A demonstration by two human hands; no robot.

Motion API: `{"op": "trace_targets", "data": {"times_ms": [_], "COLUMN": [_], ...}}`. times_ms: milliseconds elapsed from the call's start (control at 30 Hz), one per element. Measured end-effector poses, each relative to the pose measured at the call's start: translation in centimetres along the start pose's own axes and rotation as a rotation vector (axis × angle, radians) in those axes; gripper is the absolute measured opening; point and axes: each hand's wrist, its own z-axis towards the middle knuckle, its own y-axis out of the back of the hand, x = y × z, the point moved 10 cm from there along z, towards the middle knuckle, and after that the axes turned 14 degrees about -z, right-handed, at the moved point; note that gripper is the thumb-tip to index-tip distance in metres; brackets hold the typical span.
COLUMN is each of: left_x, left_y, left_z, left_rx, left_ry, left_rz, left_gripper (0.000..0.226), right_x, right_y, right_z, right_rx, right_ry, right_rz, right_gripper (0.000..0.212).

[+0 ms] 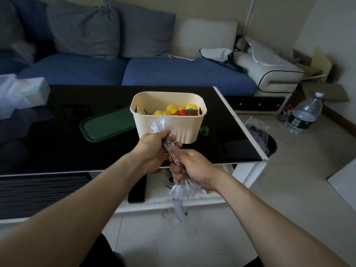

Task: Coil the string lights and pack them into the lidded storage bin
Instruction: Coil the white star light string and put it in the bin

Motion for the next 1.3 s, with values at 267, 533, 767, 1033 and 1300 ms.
{"op": "trace_targets", "data": {"times_ms": [267, 533, 767, 1033, 1300], "left_x": [-0.6, 1.2, 1.6, 2.3, 5.1], "left_y": [0.0, -0.4, 1.0, 1.5, 1.3], "left_z": [0.4, -1.5, -1.5, -0.2, 1.0], "left_rx": [0.040, 0.223, 0.120, -0.019, 0.026], "left_ry": [-0.021, 0.134, 0.104, 0.027, 0.145], "left_rz": [-0.087, 0.167, 0.117, 0.161, 0.047], "left_gripper": [0.017, 0.041, 0.046, 0.030, 0.032], "right_x": [0.8, 1.2, 0.4, 0.1, -2.6], "right_y": [-0.3, -0.2, -1.6, 6.7, 17.1], "right_z": [0.7, 1.2, 1.6, 1.6, 2.6], "right_rx": [-0.002, -0.026, 0.127, -0.183, -0.732], "right_ry": [0.010, 0.039, -0.028, 0.004, -0.134], "right_rz": [0.094, 0.200, 0.168, -0.082, -0.620], "right_gripper": [0.036, 0.040, 0.036, 0.023, 0.033]}}
